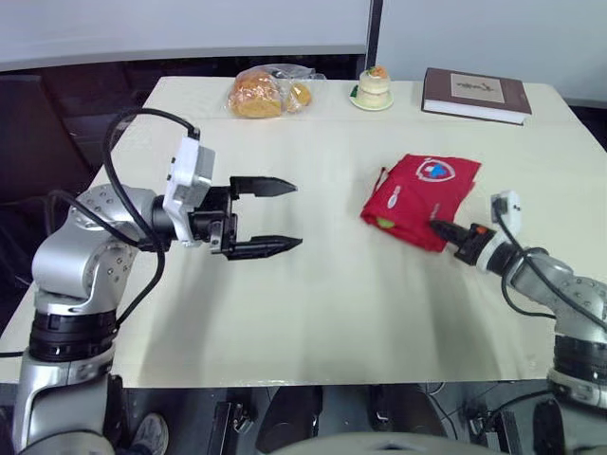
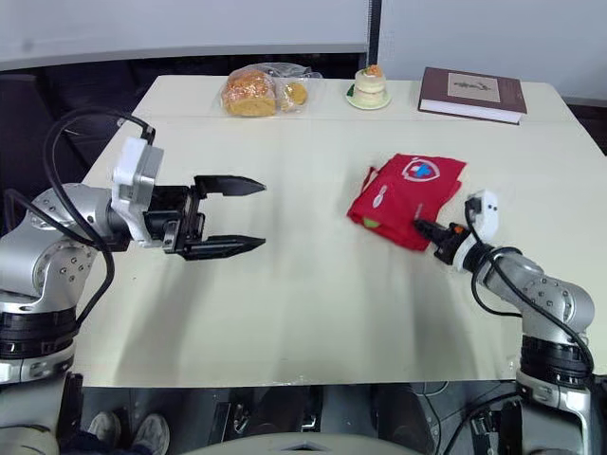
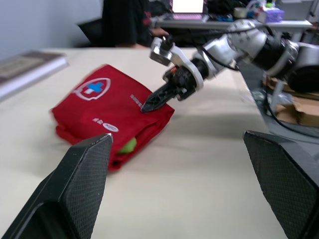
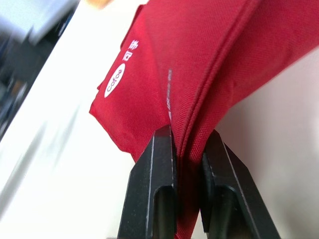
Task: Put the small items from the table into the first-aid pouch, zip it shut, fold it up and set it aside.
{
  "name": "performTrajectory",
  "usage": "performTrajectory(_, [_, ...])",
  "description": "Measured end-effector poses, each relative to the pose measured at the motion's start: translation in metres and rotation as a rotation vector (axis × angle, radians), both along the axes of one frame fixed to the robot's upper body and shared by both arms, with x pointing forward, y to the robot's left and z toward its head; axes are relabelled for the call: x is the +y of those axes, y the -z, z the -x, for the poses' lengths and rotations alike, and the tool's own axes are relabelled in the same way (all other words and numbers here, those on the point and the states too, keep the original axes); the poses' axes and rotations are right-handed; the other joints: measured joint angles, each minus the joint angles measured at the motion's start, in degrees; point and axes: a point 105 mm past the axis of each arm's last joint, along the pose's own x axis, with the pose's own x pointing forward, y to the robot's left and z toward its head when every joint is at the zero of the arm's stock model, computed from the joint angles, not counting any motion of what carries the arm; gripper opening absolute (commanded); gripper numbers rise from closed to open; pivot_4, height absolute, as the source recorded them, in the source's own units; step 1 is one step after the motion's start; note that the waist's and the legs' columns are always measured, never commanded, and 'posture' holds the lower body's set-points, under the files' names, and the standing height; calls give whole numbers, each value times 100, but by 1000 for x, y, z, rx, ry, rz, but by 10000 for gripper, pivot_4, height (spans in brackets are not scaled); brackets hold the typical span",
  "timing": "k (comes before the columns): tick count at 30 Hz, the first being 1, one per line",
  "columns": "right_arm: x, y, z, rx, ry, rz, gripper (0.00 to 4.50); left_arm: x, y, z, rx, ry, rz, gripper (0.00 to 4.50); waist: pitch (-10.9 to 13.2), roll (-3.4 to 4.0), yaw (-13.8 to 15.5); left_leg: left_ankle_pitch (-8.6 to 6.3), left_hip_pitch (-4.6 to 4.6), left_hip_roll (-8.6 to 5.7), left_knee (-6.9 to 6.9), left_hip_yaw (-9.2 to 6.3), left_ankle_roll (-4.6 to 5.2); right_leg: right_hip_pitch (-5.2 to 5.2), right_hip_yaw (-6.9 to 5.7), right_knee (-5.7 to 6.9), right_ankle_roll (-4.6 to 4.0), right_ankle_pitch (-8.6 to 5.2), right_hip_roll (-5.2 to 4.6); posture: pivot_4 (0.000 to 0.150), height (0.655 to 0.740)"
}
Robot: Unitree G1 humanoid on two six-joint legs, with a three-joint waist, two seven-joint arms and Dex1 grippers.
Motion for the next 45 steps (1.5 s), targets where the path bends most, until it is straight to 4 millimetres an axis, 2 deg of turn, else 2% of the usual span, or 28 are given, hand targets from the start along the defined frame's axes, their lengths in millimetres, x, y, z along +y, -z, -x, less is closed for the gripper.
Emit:
performTrajectory(1, [-1, -1, -2, -2, 16, -5, 125, 0, -1, -1, -4, -2, 2, 45000, 0, 1, -7, 0, 3, 0, -1, 2, 0, 0, 1, 1, 0, 0, 0, 1500, 7289])
performTrajectory(5, [-20, -21, -64, -28, 405, -195, 125, -8, -14, -12, -48, -28, 58, 45000, 3, 5, -148, 4, 5, 2, -8, 9, -7, -11, 7, 15, -1, 1, 4, 1500, 7289])
performTrajectory(8, [-26, -30, -91, -34, 554, -270, 125, -11, -15, -16, -57, -41, 62, 45000, 4, 8, -179, 16, -5, 2, -23, 25, -28, -35, 21, 23, -1, 2, 2, 1500, 7289])
performTrajectory(10, [-26, -29, -108, -13, 641, -319, 125, -11, -13, -18, -52, -50, 63, 45000, 4, 8, -224, 17, -9, 2, -37, 31, -29, -47, 24, 24, -1, 2, -2, 1500, 7289])
performTrajectory(15, [-11, -19, -126, -2, 702, -324, 125, -10, -13, -23, -74, -83, 70, 45000, 5, 8, -298, 19, -10, 2, -54, 37, -32, -53, 30, 21, -1, 2, -6, 1500, 7289])
performTrajectory(16, [-8, -15, -127, -3, 693, -305, 9949, -10, -13, -24, -75, -92, 73, 45000, 5, 8, -301, 19, -10, 2, -54, 38, -32, -53, 31, 21, -1, 2, -6, 1500, 7289])
performTrajectory(18, [-4, -11, -128, -8, 668, -281, 11675, -8, -12, -24, -74, -107, 72, 45000, 4, 9, -305, 19, -8, 3, -54, 41, -32, -53, 35, 22, -1, 2, -7, 1500, 7289])
performTrajectory(19, [-1, -10, -128, -18, 646, -266, 18372, -7, -8, -25, -67, -127, 68, 45000, 4, 10, -322, 18, -1, 3, -54, 49, -32, -53, 44, 24, -1, 2, -7, 1500, 7289])
performTrajectory(21, [0, -5, -125, -33, 617, -244, 27056, -3, -1, -28, -50, -167, 58, 45000, 4, 10, -319, 18, 0, 4, -55, 46, -32, -53, 42, 28, -1, 3, -6, 1500, 7289])
performTrajectory(22, [-6, 1, -118, -63, 578, -195, 32139, 2, 7, -31, -37, -220, 50, 45000, 4, 10, -312, 18, -2, 4, -55, 45, -32, -55, 41, 29, -1, 3, -6, 1500, 7289])
performTrajectory(24, [-11, 4, -113, -76, 559, -165, 38757, 4, 9, -32, -35, -244, 47, 45000, 4, 10, -275, 18, -6, 5, -56, 38, -32, -56, 35, 29, -1, 2, -9, 1500, 7289])
performTrajectory(25, [-18, 7, -98, -127, 494, -82, 43405, 11, 15, -31, -30, -293, 40, 45000, 3, 11, -262, 18, -8, 5, -57, 38, -31, -57, 35, 27, -1, 2, -12, 1500, 7289])
performTrajectory(26, [-21, 9, -92, -135, 478, -56, 44409, 14, 17, -32, -24, -307, 38, 45000, 3, 11, -257, 18, -10, 5, -59, 38, -31, -58, 35, 24, -1, 2, -15, 1500, 7289])
performTrajectory(29, [-37, 12, -56, -211, 354, 116, 44409, 25, 36, -28, 18, -369, 14, 45000, 3, 14, -239, 17, -11, 2, -74, 43, -30, -61, 38, 15, 0, 2, -22, 1500, 7289])
performTrajectory(30, [-44, 12, -34, -243, 277, 214, 44409, 32, 48, -25, 55, -406, 3, 45000, 3, 14, -241, 15, -10, 2, -76, 43, -26, -62, 38, 11, 0, 2, -22, 1500, 7289])
performTrajectory(31, [-46, 12, -24, -258, 235, 256, 44409, 36, 54, -24, 73, -426, -5, 45000, 3, 14, -245, 9, -8, 3, -77, 44, -15, -62, 38, 12, 0, 2, -21, 1500, 7289])
performTrajectory(33, [-46, 6, 8, -327, 98, 360, 44409, 44, 72, -18, 124, -465, -31, 45000, 2, 13, -268, 4, 4, 9, -78, 49, -6, -60, 44, 17, 0, 2, -18, 1500, 7289])
performTrajectory(35, [-43, 4, 28, -379, 1, 408, 44409, 49, 84, -13, 153, -487, -49, 45000, 2, 13, -277, 5, 11, 14, -79, 51, -8, -58, 45, 17, 0, 1, -7, 1500, 7289])
performTrajectory(36, [-41, 5, 46, -418, -95, 452, 44409, 52, 94, -7, 178, -502, -58, 45000, 1, 13, -270, 5, 17, 15, -79, 49, -9, -53, 44, 18, 0, 1, -1, 1500, 7289])
performTrajectory(39, [-44, 14, 80, -424, -268, 521, 44409, 57, 110, 8, 220, -521, -74, 45000, 1, 11, -236, 5, 26, 16, -80, 52, -9, -43, 44, 12, 0, -1, -2, 1500, 7289])
performTrajectory(45, [-61, 10, 110, -445, -379, 585, 44409, 62, 130, 27, 268, -544, -109, 45000, -2, 6, -135, 5, 41, 14, -78, 56, -9, -28, 46, 3, -2, -2, -2, 1500, 7289])
